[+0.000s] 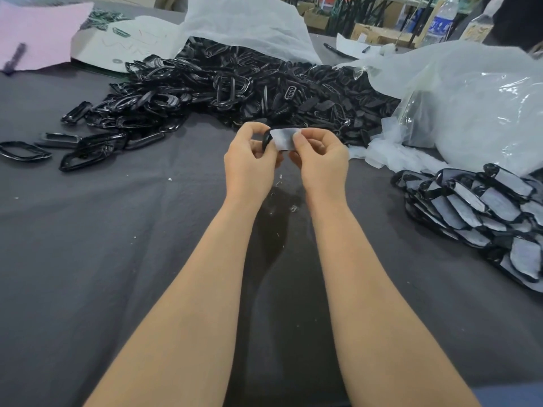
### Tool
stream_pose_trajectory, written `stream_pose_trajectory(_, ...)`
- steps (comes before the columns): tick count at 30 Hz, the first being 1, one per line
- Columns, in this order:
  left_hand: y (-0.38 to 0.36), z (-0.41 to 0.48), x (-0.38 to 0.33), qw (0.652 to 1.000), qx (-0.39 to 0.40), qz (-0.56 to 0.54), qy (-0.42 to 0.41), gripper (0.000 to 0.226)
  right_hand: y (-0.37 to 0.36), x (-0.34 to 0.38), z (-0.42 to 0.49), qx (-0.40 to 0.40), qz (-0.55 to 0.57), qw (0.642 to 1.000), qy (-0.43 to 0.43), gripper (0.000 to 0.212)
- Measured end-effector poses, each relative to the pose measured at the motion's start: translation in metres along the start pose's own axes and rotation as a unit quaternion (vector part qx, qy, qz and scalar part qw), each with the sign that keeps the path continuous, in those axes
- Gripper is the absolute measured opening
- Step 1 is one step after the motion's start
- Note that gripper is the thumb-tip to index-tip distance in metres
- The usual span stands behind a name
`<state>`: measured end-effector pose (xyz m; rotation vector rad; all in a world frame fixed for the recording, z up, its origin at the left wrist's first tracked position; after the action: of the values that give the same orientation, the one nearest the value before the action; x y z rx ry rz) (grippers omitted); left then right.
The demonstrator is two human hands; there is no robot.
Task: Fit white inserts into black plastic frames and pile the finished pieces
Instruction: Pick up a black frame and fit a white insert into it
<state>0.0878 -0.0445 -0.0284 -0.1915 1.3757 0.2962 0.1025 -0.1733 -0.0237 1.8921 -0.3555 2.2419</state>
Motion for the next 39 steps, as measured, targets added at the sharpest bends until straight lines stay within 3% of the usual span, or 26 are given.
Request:
stream_pose_trajectory(12, -0.005, 0.000, 0.002, 1.000, 0.012, -0.013, -0.011, 0.016, 0.003, 0.001, -0.001, -0.049, -0.029, 0.998, 0.037, 0.020)
stream_pose_trajectory(20, -0.006, 0.000, 0.002, 0.999, 0.020, -0.020, -0.018, 0.020, 0.004, -0.009, 0.004, -0.040, 0.083, 0.994, -0.052, 0.019)
stream_pose_trajectory(28, -0.007, 0.001, 0.000, 0.999, 0.020, -0.017, -0.018, 0.003, 0.007, -0.003, 0.003, -0.044, 0.002, 0.999, 0.001, 0.023)
stream_pose_trajectory(36, 0.000, 0.002, 0.004, 1.000, -0.001, 0.010, 0.000, 0.014, 0.002, -0.010, 0.007, 0.045, -0.045, 0.998, -0.023, 0.013)
stream_pose_trajectory(39, 0.001, -0.001, 0.001, 1.000, -0.008, 0.018, -0.013, 0.013, 0.003, -0.007, 0.006, 0.035, -0.068, 0.997, 0.000, 0.015)
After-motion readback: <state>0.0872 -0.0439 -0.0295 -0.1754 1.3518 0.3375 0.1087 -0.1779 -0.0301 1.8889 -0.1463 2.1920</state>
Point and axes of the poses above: each hand's wrist, its own z-axis towards the middle knuckle, its own y-axis out of the back of the hand, x = y × z, the point moved 6 cm from there along z, towards the middle knuckle, and after that the axes turned 1 degree about -y, right-handed, at the moved point
